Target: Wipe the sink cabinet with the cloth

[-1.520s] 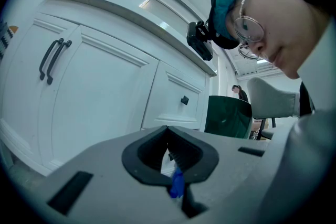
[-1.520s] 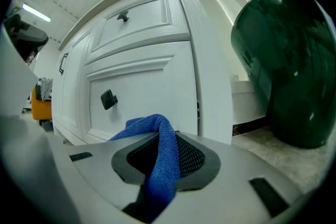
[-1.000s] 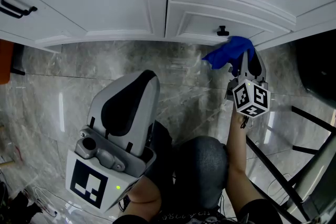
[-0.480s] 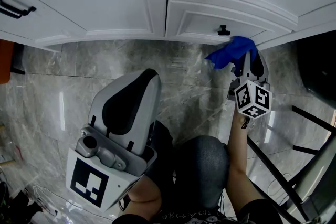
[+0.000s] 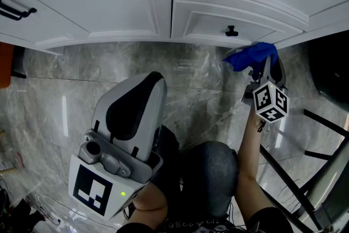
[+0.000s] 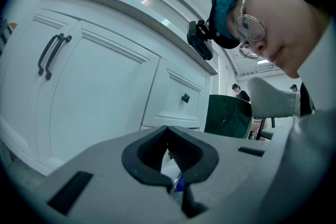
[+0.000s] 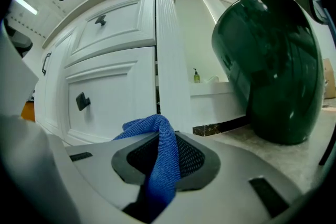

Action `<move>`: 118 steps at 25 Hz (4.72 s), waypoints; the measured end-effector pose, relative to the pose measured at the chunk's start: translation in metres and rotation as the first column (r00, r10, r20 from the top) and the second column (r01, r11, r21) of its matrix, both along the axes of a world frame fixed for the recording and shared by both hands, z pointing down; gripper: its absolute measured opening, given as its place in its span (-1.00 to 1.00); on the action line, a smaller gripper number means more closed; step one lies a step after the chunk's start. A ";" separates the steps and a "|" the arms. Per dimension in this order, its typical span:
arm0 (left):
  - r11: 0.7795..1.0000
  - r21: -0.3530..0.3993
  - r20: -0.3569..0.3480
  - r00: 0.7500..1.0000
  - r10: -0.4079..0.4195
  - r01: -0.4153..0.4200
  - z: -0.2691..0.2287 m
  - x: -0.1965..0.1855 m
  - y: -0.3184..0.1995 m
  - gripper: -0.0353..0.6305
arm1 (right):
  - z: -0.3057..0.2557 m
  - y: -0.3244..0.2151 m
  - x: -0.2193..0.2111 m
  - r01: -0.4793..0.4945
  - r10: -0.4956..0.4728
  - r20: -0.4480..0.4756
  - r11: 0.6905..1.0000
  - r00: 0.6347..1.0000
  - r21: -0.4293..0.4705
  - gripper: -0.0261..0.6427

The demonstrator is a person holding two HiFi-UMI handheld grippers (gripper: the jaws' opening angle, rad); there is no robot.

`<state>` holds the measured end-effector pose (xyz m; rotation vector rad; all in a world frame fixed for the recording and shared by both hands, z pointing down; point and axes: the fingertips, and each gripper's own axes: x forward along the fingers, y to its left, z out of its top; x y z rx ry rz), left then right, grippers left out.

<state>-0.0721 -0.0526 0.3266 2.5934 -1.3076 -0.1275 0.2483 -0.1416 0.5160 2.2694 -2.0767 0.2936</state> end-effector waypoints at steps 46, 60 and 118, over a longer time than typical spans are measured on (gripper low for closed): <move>0.999 0.001 0.020 0.999 -0.034 0.034 -0.001 -0.010 0.001 -0.88 | 0.038 0.005 -0.247 0.642 -0.643 0.001 0.765 0.766 -0.058 -0.66; 0.976 -0.129 0.094 0.982 -0.166 0.178 0.062 -0.043 -0.026 -0.88 | 0.063 -0.022 -0.282 0.638 -0.639 0.034 0.761 0.768 -0.118 -0.65; 0.968 -0.196 0.047 0.987 -0.152 0.158 0.071 -0.036 -0.021 -0.88 | 0.067 -0.019 -0.190 0.428 -0.424 0.053 0.894 0.904 -0.130 -0.65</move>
